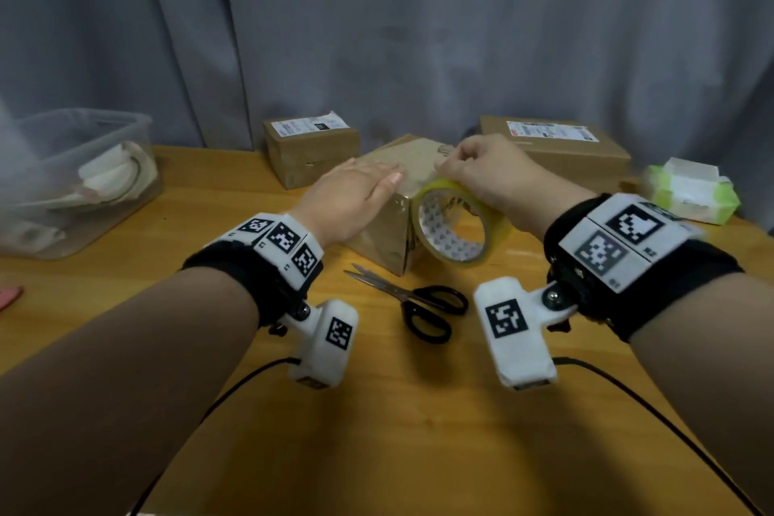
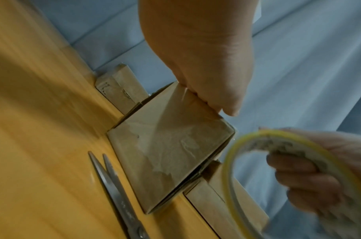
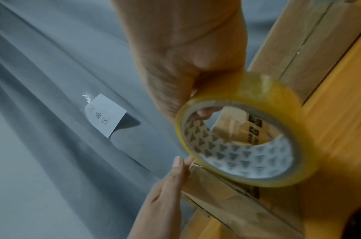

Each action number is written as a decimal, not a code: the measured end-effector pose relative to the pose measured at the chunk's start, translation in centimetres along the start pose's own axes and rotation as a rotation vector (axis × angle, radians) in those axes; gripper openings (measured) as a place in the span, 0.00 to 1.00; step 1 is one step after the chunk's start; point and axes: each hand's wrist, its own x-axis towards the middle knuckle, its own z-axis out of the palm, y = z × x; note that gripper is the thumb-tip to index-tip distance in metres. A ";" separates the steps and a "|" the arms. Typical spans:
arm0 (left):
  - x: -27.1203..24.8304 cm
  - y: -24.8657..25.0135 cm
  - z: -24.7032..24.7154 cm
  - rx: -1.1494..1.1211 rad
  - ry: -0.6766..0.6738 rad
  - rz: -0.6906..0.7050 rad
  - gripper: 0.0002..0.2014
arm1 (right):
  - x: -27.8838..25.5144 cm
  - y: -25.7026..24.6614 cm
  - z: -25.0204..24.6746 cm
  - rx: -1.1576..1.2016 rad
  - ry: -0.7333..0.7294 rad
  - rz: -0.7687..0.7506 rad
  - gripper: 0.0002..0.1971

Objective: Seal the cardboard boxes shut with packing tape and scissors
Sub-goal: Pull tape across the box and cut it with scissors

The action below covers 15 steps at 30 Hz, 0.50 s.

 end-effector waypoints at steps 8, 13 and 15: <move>0.7 2.5 -0.5 -0.035 0.145 -0.156 0.21 | -0.7 1.6 0.7 -0.032 -0.020 0.031 0.08; 1.7 4.3 -0.8 0.249 0.109 -0.187 0.25 | -1.3 3.4 1.3 0.139 -0.058 0.056 0.10; 1.6 4.3 -0.9 0.267 0.080 -0.175 0.24 | -1.5 3.9 1.7 0.235 -0.085 0.082 0.10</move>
